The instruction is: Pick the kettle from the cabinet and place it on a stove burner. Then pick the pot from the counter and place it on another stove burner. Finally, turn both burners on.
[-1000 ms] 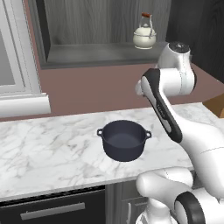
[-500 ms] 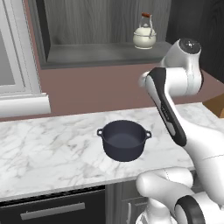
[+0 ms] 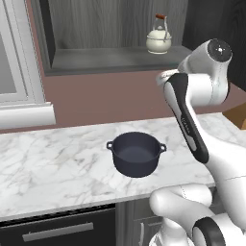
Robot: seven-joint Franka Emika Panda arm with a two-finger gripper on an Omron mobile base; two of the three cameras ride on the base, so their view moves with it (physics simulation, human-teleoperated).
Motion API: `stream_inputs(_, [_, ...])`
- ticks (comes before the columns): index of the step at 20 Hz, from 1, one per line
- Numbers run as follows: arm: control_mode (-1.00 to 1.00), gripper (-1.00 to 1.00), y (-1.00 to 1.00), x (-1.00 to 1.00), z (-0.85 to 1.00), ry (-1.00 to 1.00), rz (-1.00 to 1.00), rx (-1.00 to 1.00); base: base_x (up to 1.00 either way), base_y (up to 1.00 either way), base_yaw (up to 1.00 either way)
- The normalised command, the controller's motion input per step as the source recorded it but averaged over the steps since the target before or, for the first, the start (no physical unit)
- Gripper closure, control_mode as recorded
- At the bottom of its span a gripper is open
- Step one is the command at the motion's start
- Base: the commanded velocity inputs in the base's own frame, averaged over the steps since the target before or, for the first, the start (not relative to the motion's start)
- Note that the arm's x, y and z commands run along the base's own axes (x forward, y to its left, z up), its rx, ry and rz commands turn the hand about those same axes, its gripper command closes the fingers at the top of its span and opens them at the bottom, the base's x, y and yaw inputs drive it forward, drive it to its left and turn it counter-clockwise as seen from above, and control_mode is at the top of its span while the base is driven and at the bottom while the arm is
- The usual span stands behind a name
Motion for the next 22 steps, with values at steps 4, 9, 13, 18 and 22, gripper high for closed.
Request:
stream_inputs(4, [-1.00, -1.00, -0.01, 0.00, 0.30, -0.20, 0.00, 0.00, 0.00, 0.00, 0.00])
stream_inputs(9, [-1.00, -1.00, 0.00, 0.00, 0.29, -0.23, 0.00, -0.01, 0.00, 0.00, 0.00])
stream_inputs(13, [-1.00, -1.00, 0.00, 0.00, 0.27, -0.25, 0.00, -0.01, 0.00, 0.00, 0.00])
stream_inputs(18, [-1.00, -1.00, 0.00, 0.00, 0.31, -0.21, 0.00, 0.00, 0.00, 0.00, 0.00])
stream_inputs(22, [-1.00, -1.00, -0.02, 0.01, 0.36, -0.13, 0.00, 0.00, 0.00, 0.00, 0.00])
